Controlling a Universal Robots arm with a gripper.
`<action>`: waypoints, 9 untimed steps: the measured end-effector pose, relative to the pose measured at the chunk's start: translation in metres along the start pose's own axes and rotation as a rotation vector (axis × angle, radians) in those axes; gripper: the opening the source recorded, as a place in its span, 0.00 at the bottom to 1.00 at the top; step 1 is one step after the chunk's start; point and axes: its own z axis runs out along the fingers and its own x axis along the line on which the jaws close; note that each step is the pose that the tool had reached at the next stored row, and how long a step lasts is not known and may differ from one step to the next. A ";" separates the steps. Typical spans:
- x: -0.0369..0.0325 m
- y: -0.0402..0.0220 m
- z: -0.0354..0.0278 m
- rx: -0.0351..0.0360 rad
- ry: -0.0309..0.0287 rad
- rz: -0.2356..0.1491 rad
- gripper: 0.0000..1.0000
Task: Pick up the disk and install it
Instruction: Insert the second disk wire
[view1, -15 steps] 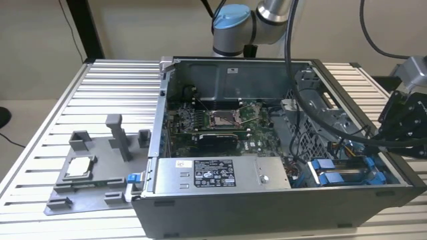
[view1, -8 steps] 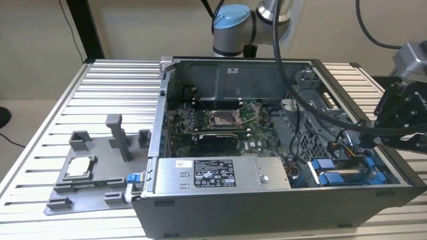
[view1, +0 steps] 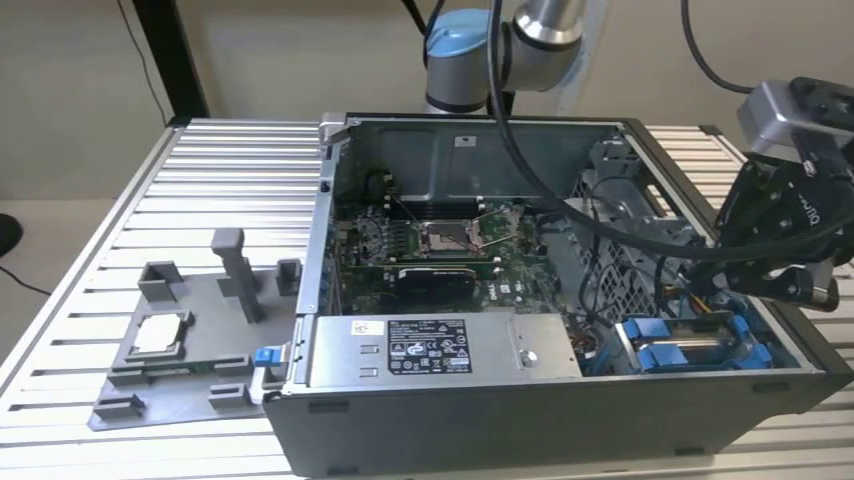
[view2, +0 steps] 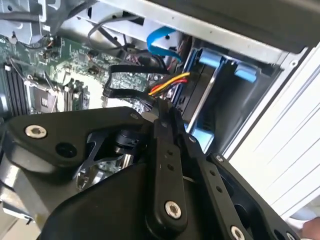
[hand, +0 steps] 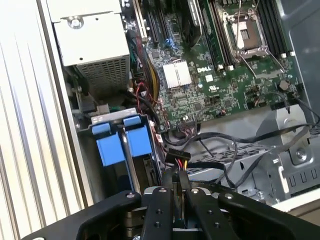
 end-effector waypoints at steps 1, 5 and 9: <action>0.0010 0.0038 0.0004 0.0012 -0.0001 0.000 0.00; 0.0040 0.0148 0.0018 0.0116 0.0400 0.001 0.00; 0.0033 0.0193 0.0028 0.0606 0.0492 -0.005 0.00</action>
